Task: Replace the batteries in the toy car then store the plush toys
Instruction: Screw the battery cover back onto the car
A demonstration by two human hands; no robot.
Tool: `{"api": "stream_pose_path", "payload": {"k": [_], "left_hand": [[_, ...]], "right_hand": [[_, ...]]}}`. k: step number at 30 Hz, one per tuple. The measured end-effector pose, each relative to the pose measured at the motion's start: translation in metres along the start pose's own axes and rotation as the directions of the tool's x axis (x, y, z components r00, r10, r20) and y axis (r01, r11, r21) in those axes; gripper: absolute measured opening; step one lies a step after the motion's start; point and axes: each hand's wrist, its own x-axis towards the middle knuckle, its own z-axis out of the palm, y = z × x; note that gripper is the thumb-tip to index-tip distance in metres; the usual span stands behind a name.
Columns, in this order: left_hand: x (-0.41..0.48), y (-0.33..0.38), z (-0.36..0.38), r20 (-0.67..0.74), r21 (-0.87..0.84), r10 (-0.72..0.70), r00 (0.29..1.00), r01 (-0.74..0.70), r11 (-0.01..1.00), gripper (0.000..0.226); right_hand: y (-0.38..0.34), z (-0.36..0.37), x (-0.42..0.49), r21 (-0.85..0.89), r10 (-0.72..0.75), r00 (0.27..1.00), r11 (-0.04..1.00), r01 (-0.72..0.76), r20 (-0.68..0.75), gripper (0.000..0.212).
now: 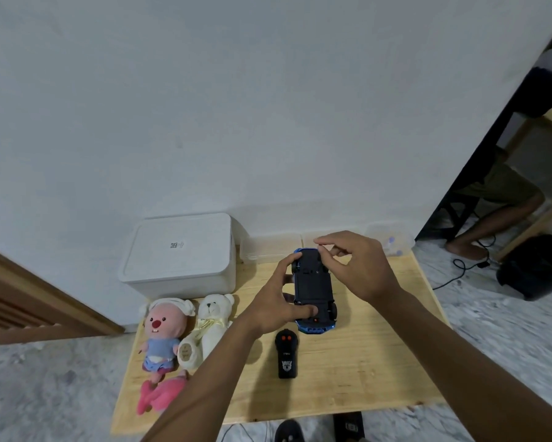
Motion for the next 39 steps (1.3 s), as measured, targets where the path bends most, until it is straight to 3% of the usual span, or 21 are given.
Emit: {"api": "stream_pose_path", "payload": {"k": [5,10,15,19,25,32,36,39], "left_hand": [[-0.002,-0.001,-0.001,0.001,-0.004,0.01,1.0,-0.01,1.0,0.099],[-0.002,-0.003,0.0,-0.003,-0.009,0.006,1.0,-0.006,1.0,0.099],[-0.003,-0.001,0.001,-0.005,-0.017,0.002,1.0,-0.002,1.0,0.099],[-0.001,0.001,0.004,-0.015,-0.05,-0.013,1.0,0.012,0.999,0.098],[0.005,-0.005,0.009,-0.024,-0.085,-0.078,0.997,0.075,0.994,0.1],[0.003,-0.008,0.013,0.0,-0.075,-0.1,0.995,0.1,0.992,0.1],[0.002,-0.006,0.013,-0.007,-0.089,-0.095,0.995,0.094,0.992,0.1],[0.001,-0.006,0.01,-0.027,-0.1,-0.094,0.995,0.091,0.991,0.099]], "right_hand": [[-0.002,0.001,0.003,0.15,0.204,0.979,0.968,-0.201,-0.007,0.009],[-0.001,0.0,0.0,0.023,0.015,0.999,1.0,-0.016,0.052,0.016],[0.0,0.002,0.0,0.121,0.112,0.992,0.986,-0.117,0.048,0.02],[0.001,0.008,-0.005,0.081,0.101,0.965,0.989,-0.123,0.242,0.027],[0.006,0.011,-0.011,-0.039,0.072,0.893,0.997,-0.061,0.444,0.032],[0.009,0.009,-0.002,-0.235,-0.031,0.796,0.948,0.216,0.604,0.019],[0.015,0.004,-0.001,-0.294,-0.057,0.824,0.919,0.264,0.563,0.014],[0.026,-0.005,-0.003,-0.253,0.023,0.925,0.964,0.08,0.38,0.006]]}}
